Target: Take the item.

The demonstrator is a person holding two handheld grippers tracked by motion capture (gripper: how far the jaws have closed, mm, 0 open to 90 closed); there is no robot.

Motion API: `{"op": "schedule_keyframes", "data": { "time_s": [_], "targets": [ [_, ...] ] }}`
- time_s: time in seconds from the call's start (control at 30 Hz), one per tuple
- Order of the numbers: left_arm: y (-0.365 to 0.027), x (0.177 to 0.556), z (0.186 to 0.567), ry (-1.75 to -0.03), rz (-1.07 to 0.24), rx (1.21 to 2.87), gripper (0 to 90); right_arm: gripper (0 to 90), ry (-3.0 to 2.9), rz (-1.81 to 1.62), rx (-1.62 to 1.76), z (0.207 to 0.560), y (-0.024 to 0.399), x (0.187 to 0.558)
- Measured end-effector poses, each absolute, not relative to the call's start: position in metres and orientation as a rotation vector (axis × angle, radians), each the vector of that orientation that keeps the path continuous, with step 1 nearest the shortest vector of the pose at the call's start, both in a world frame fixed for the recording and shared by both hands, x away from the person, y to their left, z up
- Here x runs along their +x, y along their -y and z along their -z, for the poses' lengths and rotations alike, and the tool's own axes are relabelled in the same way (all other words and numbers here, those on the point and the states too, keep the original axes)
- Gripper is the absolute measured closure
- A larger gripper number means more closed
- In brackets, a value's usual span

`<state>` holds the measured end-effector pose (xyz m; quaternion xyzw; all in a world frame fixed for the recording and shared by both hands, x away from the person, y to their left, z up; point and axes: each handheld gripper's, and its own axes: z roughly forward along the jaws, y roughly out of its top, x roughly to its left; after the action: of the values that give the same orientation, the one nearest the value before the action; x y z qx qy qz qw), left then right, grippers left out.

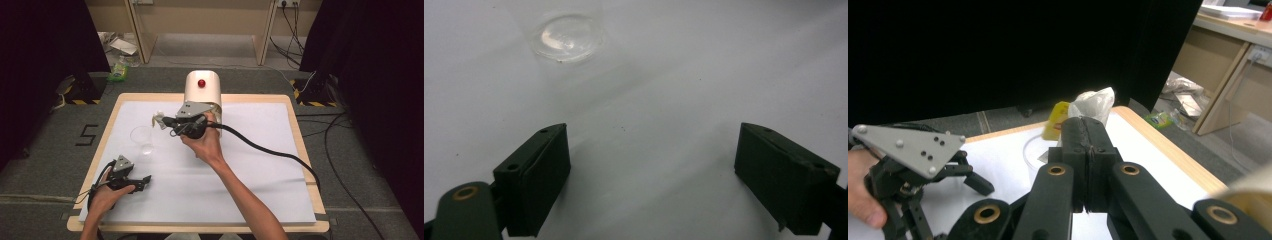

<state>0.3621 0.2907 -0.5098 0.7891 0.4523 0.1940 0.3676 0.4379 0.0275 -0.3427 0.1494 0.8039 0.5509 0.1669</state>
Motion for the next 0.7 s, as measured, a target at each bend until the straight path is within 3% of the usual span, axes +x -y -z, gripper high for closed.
{"op": "schedule_keyframes", "data": {
  "time_s": [0.7],
  "targets": [
    [-0.291,0.362,0.510,-1.162,-0.497,2.026,13.7,90.0,-2.311,-1.448,0.436,0.381,-0.104,0.445]
  ]
}}
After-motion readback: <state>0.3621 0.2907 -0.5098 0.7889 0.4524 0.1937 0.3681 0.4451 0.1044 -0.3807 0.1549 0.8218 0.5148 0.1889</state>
